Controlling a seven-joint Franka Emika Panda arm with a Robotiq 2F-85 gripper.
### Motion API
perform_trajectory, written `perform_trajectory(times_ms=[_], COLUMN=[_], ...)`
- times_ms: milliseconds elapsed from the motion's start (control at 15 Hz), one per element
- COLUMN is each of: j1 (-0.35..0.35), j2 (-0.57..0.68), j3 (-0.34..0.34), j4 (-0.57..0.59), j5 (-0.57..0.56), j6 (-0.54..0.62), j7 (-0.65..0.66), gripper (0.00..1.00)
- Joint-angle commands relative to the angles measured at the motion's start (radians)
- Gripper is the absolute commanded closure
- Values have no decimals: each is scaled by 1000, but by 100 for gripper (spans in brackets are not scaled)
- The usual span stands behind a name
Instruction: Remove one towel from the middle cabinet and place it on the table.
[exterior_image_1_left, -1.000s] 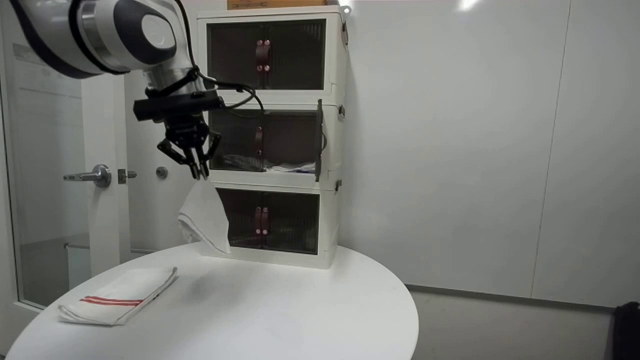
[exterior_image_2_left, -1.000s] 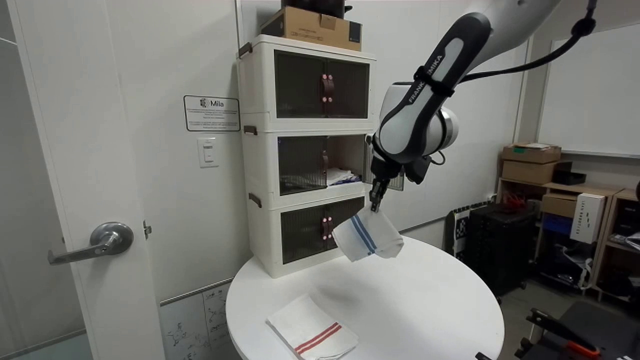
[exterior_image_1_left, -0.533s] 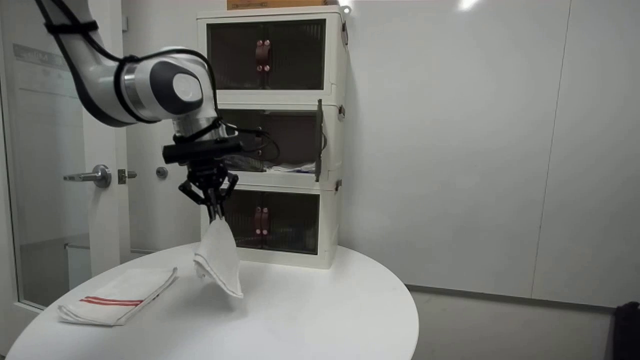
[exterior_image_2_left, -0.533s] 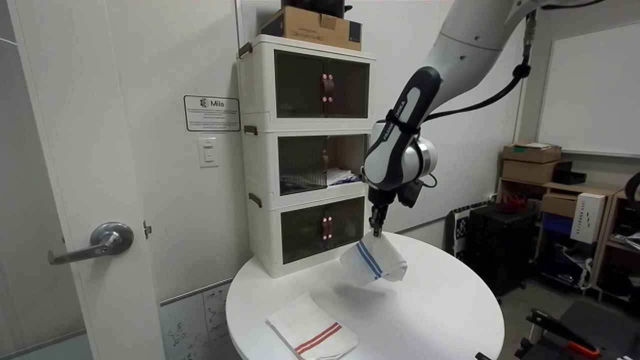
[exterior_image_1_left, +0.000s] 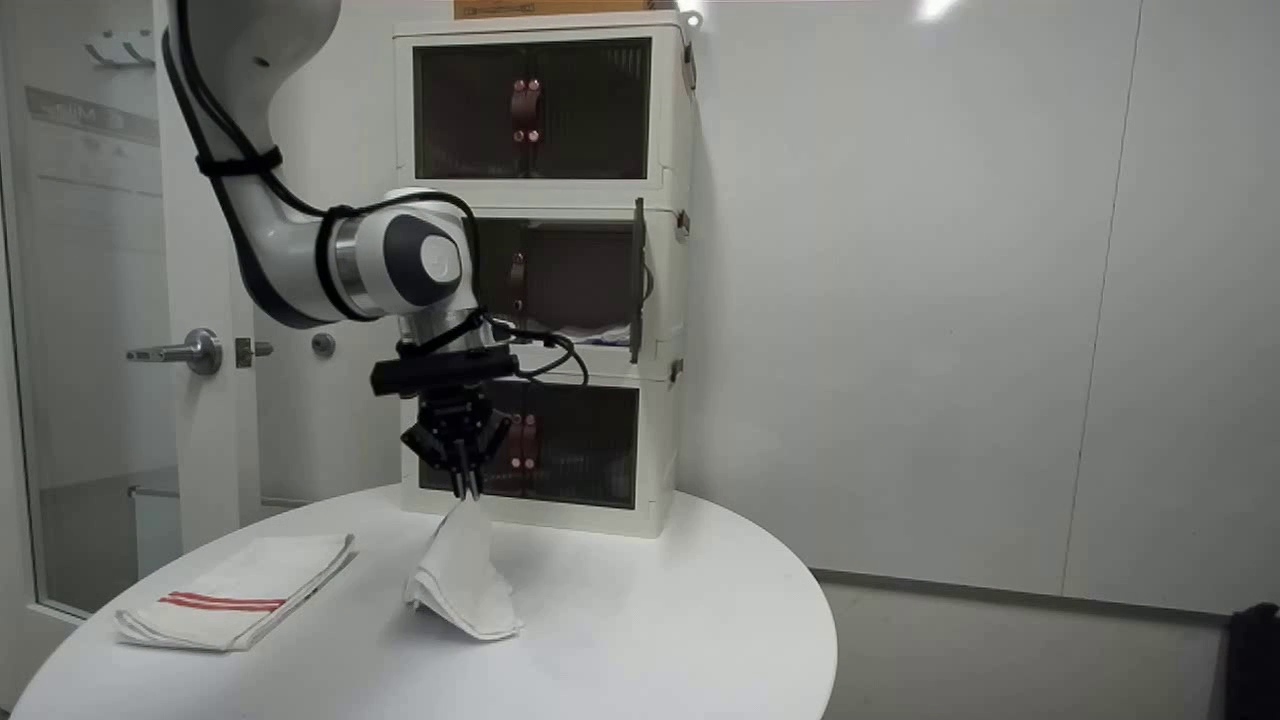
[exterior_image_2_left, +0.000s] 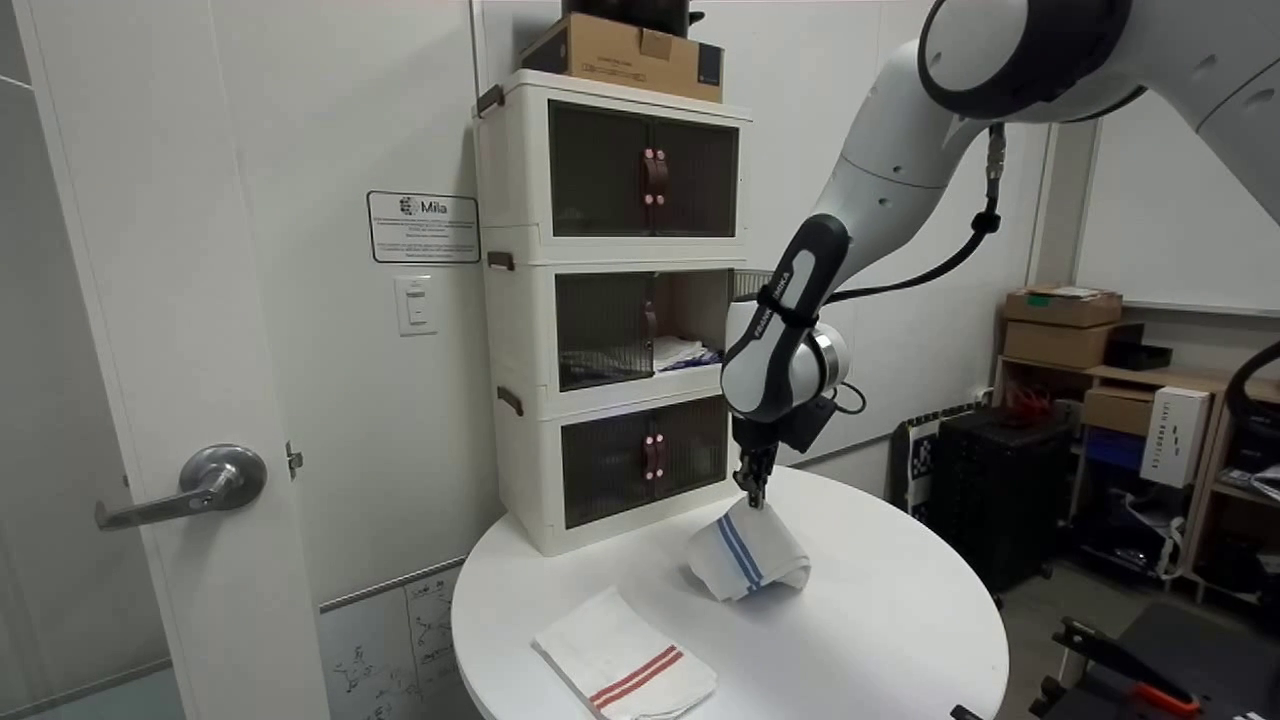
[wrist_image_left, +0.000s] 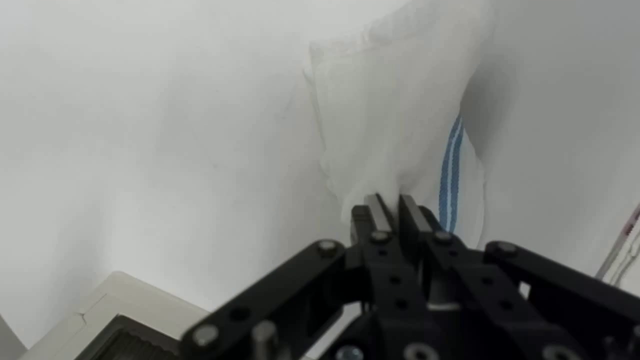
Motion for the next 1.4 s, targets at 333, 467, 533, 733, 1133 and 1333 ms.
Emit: perform_trajectory(times_ms=[333, 467, 533, 733, 1133, 1333], j1=[-43, -44, -44, -46, -98, -170], j2=[36, 15, 3, -76, -291, -417], j3=[56, 55, 55, 54, 134, 247], j4=[102, 90, 83, 23, -155, -275], j5=[1, 3, 3, -5, 46, 179], j6=[-92, -81, -80, -52, -36, -37], j7=[187, 208, 217, 223, 134, -5], gripper=[35, 21, 14, 0, 0, 0])
